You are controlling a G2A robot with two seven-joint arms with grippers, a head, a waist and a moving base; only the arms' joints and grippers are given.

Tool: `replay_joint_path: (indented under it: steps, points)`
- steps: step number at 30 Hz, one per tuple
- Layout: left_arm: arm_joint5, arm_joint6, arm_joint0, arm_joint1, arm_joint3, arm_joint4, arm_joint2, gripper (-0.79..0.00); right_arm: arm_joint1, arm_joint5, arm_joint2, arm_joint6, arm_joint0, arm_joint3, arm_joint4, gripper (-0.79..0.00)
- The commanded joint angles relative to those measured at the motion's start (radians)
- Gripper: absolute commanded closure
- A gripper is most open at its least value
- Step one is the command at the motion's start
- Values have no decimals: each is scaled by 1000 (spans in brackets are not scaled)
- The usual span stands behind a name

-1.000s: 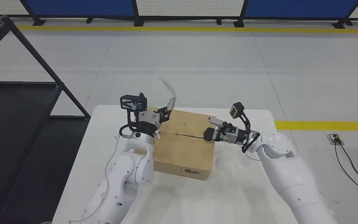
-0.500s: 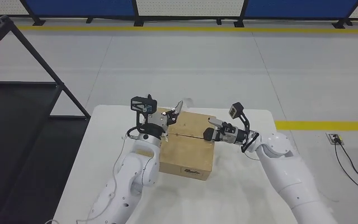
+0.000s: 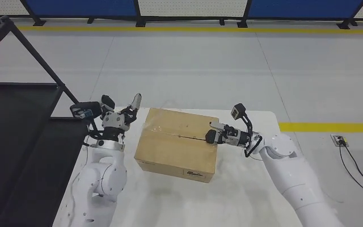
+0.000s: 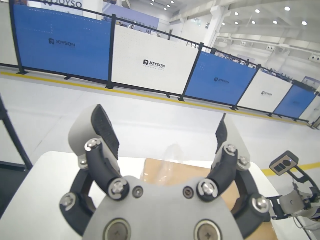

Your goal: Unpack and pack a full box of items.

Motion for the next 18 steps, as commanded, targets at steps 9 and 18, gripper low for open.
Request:
replay_joint_path:
  steps: [9,18]
  points:
    - [-92,-188,122,29,23,-164,-293,-785,-3,-40,-19,9,19,6,-39,-785]
    - [-524,-600,100,78,131,-267,-381,-785,-5,-124,-21,-16,14,-22,-41,-785]
